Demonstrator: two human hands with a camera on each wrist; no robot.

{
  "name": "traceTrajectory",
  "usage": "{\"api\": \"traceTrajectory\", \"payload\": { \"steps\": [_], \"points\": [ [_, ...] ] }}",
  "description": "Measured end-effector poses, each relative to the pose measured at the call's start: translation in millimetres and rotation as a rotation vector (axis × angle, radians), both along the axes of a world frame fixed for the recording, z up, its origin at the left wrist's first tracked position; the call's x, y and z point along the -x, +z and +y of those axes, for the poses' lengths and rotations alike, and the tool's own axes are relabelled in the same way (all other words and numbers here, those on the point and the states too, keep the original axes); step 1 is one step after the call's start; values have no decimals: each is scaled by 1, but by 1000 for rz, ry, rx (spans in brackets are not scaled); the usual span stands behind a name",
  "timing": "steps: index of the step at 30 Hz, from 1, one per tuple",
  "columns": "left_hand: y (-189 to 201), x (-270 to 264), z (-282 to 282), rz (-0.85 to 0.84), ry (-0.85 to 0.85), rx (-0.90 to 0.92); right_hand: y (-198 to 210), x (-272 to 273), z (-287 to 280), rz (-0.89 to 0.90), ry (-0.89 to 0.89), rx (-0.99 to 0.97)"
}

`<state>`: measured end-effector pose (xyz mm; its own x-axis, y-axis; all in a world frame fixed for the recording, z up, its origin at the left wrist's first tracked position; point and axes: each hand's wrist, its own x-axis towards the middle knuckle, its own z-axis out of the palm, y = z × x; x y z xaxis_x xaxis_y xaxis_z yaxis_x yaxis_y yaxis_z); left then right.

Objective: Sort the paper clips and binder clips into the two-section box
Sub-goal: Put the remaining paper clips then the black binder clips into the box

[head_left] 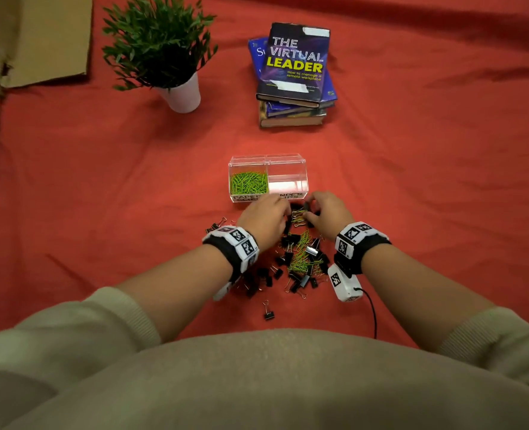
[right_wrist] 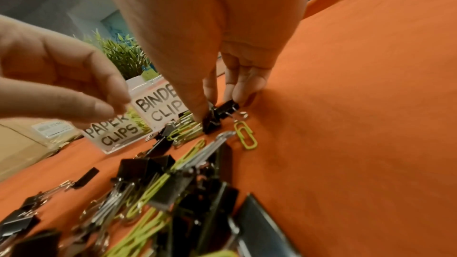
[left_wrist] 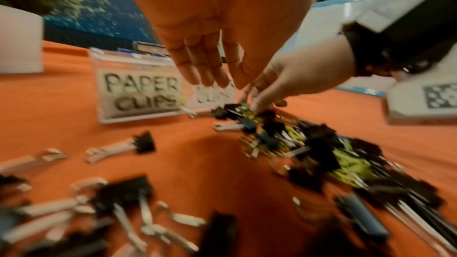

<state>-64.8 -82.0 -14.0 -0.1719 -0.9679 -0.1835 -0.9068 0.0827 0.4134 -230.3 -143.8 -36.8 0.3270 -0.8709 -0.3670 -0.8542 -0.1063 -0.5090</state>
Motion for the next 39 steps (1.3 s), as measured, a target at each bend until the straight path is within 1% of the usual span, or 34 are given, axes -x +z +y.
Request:
{"api": "traceTrajectory", "payload": {
  "steps": [2, 5, 8, 11, 14, 16, 20, 24, 28, 31, 33, 35, 37, 39],
  "points": [
    [-9, 9, 3, 13, 5, -76, -1, 3, 3, -37, -27, -46],
    [-17, 14, 2, 46, 101, -163, 0, 11, 6, -54, -47, -109],
    [-20, 10, 3, 42, 141, -170, 4, 23, 4, -47, -36, -132],
    [-19, 2, 3, -31, 164, -176, 8, 32, 0, -17, -7, -138],
    [-15, -2, 3, -64, 209, -138, 11, 37, -2, 15, 23, -136],
    [-13, 4, 3, -63, 193, -104, 13, 40, -3, 44, 33, -133],
    [-15, 25, -2, -31, 86, -26, 18, 48, -4, 102, 26, -139],
    [-22, 37, -8, -69, 17, -60, 17, 55, -5, 146, 63, -141],
    [-26, 37, -8, -132, 16, -89, 13, 52, -5, 130, 54, -145],
    [-26, 32, -7, -73, 76, -105, 13, 49, -6, 120, 36, -99],
    [-24, 29, -7, -15, 128, -112, 14, 46, -6, 69, 22, -7],
    [-19, 27, -6, 37, 187, -109, 13, 41, -5, 32, 52, 49],
    [-13, 25, -3, 98, 266, -131, 12, 38, -3, 61, 102, 1],
    [-10, 22, -1, 195, 358, -154, 9, 40, -3, 113, 100, -48]
  ]
}}
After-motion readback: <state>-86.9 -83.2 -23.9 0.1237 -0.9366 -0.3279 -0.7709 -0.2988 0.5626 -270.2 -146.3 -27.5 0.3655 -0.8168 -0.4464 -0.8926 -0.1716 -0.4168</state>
